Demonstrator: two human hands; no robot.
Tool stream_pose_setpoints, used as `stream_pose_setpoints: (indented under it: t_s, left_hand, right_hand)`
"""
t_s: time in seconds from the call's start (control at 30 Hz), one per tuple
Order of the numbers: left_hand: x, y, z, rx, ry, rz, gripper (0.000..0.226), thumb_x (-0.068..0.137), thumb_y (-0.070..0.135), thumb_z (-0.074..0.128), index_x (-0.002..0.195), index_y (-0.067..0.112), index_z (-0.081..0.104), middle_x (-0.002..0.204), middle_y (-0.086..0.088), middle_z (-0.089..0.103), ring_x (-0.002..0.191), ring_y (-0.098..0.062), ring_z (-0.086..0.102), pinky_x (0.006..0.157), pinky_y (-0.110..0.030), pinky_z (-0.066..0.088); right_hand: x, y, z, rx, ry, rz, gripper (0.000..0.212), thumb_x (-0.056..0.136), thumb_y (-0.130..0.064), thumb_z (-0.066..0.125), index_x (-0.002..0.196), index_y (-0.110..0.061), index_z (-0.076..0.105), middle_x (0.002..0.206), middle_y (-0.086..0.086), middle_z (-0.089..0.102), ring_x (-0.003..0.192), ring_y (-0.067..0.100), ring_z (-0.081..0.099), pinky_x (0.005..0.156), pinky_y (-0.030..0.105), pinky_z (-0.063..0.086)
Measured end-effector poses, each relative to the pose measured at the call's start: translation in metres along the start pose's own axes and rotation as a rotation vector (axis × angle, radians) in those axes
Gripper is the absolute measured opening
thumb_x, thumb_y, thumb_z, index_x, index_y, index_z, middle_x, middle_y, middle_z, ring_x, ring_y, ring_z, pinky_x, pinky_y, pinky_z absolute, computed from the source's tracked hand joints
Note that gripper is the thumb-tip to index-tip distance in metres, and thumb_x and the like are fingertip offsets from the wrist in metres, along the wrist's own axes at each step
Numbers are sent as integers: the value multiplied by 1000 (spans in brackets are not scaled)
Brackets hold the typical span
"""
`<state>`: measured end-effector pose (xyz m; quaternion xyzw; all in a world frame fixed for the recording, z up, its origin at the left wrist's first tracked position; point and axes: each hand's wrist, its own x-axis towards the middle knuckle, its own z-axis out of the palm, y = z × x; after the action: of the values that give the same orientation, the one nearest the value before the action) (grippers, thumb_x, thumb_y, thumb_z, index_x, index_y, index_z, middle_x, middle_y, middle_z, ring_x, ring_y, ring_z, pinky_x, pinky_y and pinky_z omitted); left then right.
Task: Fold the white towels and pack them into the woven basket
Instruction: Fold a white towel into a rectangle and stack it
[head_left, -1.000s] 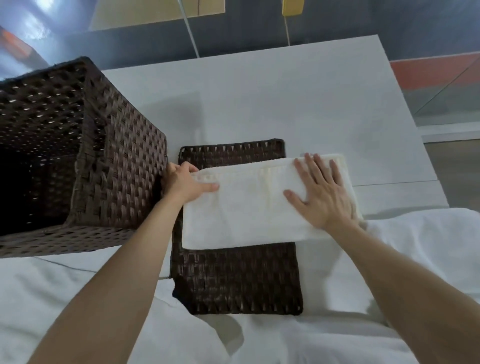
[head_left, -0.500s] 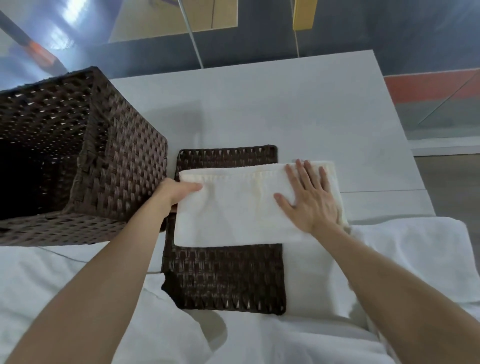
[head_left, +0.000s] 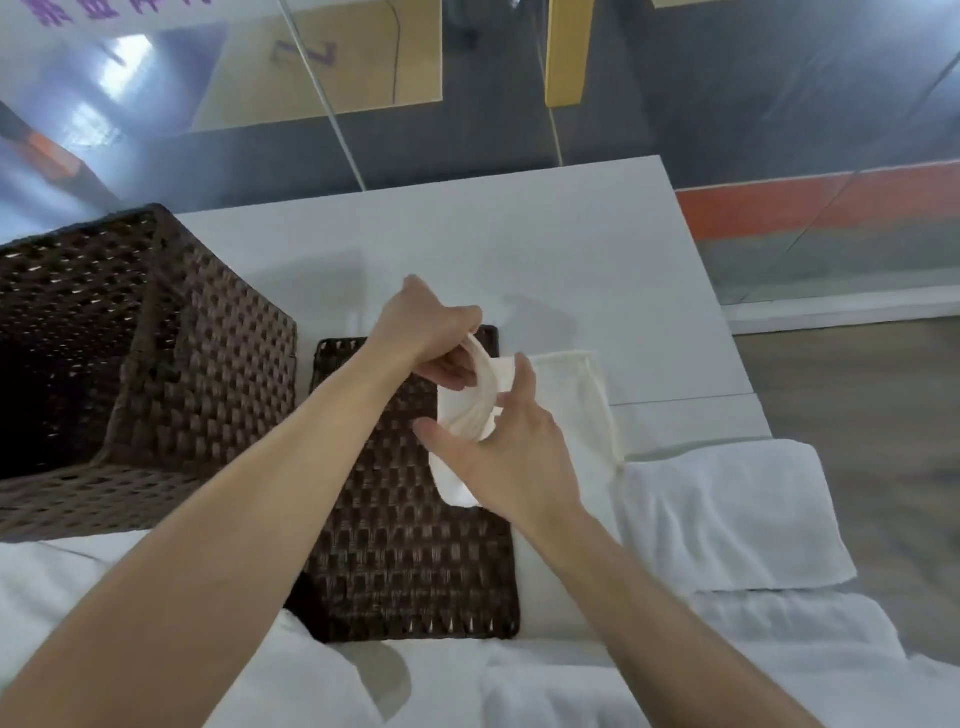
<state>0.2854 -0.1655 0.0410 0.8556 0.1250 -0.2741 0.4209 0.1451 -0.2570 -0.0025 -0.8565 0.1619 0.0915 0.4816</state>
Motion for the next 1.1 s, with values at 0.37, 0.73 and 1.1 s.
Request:
stream_pose_setpoints:
  t_s: [0.37,0.73,1.1]
  left_hand:
    - [63,-73,61,249,61,-70,123,86,75,70,166,0,15,162,-17,47,143,-36,53,112,-48,50]
    - [62,-110,109,-403,-20,-255,66,59,33,105,114,9,77,110,-4,81,96,-24,79,91,-43,65]
    - [-11,-63,49,-65,-32,418,70,70,23,99,130,31,64,121,16,71,113,-3,66,94,-31,57]
  right_hand:
    - [75,109,-71,-163,18,434,34,96,-20,61,124,-3,55,125,16,65,113,37,63,81,33,46]
    - [103,136,-56,-360,-85,389,19,94,-13,58,112,-6,57,122,18,68,95,32,56,75,32,42]
    - [61,52,-119,-181,-39,-236,144,73,-29,95,168,-27,-13,176,-13,4,163,13,4,133,54,5]
